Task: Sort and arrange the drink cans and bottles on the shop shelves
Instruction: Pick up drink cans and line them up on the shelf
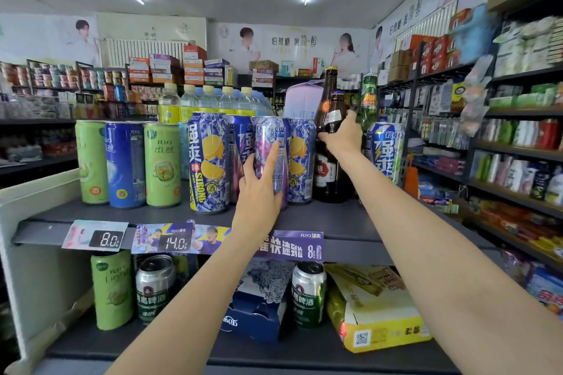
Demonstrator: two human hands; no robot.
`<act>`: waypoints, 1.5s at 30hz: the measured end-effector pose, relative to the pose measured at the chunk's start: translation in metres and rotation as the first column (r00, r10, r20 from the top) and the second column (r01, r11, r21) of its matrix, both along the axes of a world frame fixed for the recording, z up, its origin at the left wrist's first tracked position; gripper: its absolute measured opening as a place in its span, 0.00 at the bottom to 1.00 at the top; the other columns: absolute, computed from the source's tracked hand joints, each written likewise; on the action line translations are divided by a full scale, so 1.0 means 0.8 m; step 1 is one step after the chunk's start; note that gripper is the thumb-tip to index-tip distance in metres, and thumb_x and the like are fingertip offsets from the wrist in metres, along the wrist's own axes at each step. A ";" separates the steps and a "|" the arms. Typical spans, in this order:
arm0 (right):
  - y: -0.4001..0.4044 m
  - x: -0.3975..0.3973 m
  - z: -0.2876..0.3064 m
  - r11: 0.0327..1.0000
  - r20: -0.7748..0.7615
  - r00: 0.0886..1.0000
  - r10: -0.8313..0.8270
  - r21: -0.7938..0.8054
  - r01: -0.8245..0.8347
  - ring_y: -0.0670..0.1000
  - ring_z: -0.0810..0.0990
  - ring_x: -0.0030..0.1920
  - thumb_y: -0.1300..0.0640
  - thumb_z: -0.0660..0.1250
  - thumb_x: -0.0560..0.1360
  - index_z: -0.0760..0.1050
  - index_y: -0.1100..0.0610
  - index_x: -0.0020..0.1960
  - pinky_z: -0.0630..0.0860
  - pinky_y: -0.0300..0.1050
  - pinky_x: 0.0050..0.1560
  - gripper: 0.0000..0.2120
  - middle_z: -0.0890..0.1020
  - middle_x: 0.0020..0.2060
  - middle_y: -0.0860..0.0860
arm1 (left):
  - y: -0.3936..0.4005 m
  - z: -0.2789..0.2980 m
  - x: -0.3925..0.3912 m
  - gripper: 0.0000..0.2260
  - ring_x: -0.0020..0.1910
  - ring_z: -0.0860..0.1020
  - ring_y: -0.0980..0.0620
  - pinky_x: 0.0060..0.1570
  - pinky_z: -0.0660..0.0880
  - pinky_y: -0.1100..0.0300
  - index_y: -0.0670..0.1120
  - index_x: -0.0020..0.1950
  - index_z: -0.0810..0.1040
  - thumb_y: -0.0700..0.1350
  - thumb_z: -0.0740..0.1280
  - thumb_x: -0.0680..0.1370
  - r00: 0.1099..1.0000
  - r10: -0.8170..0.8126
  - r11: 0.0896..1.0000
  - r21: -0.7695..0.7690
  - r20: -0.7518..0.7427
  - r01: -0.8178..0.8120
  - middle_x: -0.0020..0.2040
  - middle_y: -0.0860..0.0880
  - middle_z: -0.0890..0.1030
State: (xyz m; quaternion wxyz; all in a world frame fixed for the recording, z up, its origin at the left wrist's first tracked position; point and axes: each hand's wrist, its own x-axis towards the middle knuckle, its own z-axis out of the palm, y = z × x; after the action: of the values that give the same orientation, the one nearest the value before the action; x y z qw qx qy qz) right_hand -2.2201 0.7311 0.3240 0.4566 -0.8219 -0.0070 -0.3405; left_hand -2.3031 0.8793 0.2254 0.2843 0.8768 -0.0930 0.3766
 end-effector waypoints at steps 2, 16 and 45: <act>0.001 -0.003 0.004 1.000 -0.001 1.000 -0.009 -0.007 0.009 0.62 0.66 0.67 0.59 0.73 0.69 0.56 0.59 0.72 0.66 0.56 0.66 0.38 0.66 0.66 0.61 | 0.000 -0.001 0.000 0.39 0.60 0.71 0.38 0.54 0.69 0.51 0.61 0.75 0.43 0.37 0.64 0.76 1.000 -0.003 1.000 -0.012 0.006 0.003 0.75 0.39 0.51; -0.021 -0.143 0.025 0.950 0.083 0.947 0.310 0.002 -0.312 0.51 0.77 0.53 0.63 0.76 0.66 0.71 0.59 0.61 0.74 0.44 0.54 0.26 0.76 0.50 0.49 | -0.002 0.007 -0.019 0.34 0.66 0.63 0.38 0.61 0.67 0.49 0.54 0.76 0.52 0.37 0.64 0.76 0.998 0.005 0.998 -0.057 0.070 -0.001 0.72 0.39 0.56; 0.086 -0.354 -1.016 0.928 -0.650 0.685 0.329 0.089 -0.361 0.32 0.76 0.42 0.63 0.77 0.65 0.67 0.42 0.45 0.68 0.24 0.43 0.23 0.78 0.39 0.39 | 0.188 -0.970 -0.248 0.32 0.55 0.70 0.40 0.54 0.65 0.53 0.55 0.64 0.62 0.31 0.66 0.67 0.790 0.047 0.995 -0.045 -0.612 -0.094 0.57 0.41 0.70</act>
State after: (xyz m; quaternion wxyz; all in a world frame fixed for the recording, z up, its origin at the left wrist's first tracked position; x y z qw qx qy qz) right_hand -2.5032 0.7999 -0.4888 0.4664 -0.8825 -0.0093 0.0606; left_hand -2.5016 1.0294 -0.5506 0.3165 0.9432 0.0502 0.0876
